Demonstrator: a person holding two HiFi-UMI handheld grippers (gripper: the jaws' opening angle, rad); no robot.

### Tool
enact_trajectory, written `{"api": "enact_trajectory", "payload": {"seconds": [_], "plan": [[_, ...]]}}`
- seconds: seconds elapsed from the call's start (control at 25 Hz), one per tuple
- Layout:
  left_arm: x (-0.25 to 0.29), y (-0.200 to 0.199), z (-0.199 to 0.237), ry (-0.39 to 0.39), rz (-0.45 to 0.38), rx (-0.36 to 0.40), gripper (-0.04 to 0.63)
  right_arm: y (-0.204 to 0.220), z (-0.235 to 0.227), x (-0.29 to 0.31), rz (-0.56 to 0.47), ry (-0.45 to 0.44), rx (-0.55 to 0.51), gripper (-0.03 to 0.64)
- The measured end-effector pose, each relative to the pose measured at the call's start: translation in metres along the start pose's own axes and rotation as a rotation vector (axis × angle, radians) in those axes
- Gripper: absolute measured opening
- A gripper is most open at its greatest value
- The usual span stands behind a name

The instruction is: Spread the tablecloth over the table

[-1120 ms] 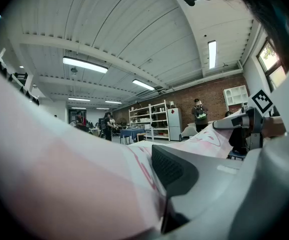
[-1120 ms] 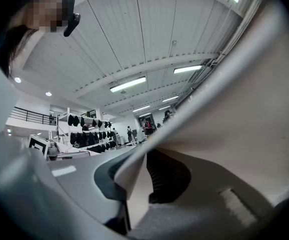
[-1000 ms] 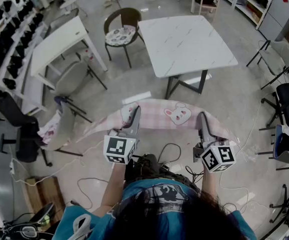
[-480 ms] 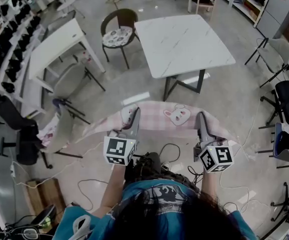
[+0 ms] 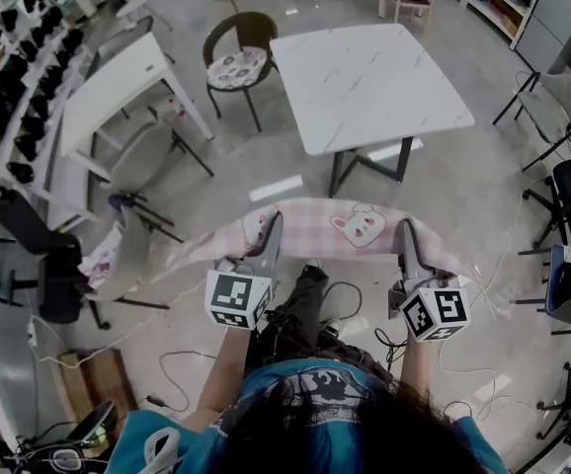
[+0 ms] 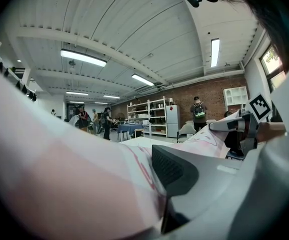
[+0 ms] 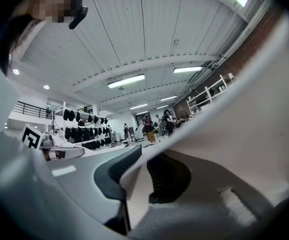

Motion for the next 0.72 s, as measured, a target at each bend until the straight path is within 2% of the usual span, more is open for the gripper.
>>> {"api": "enact_trajectory", "payload": {"seconds": [0.2,0.44,0.72], "plan": [[0.024,0.004,0.012,0.007,0.015,-0.032,0.086,0.002,-0.013,0.026,0.026,0.004,0.013,0.038],[0.073,-0.006,0.046,0.027,-0.003,-0.023,0.086,-0.011,-0.025,0.081,0.033,0.006,-0.001,0.038],[0.136,-0.031,0.097,0.100,-0.042,-0.037,0.088,-0.042,-0.035,0.155,0.012,0.016,-0.020,0.038]]}}
Point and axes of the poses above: the fingertips, and each gripper's own axes: x forward along the fingers, z to its left, y out of its underside, the point moved 4 cm from there along -x, backward along the fingers, and after that the axes turned 2 degrees about -y, right-handed, at the moved point
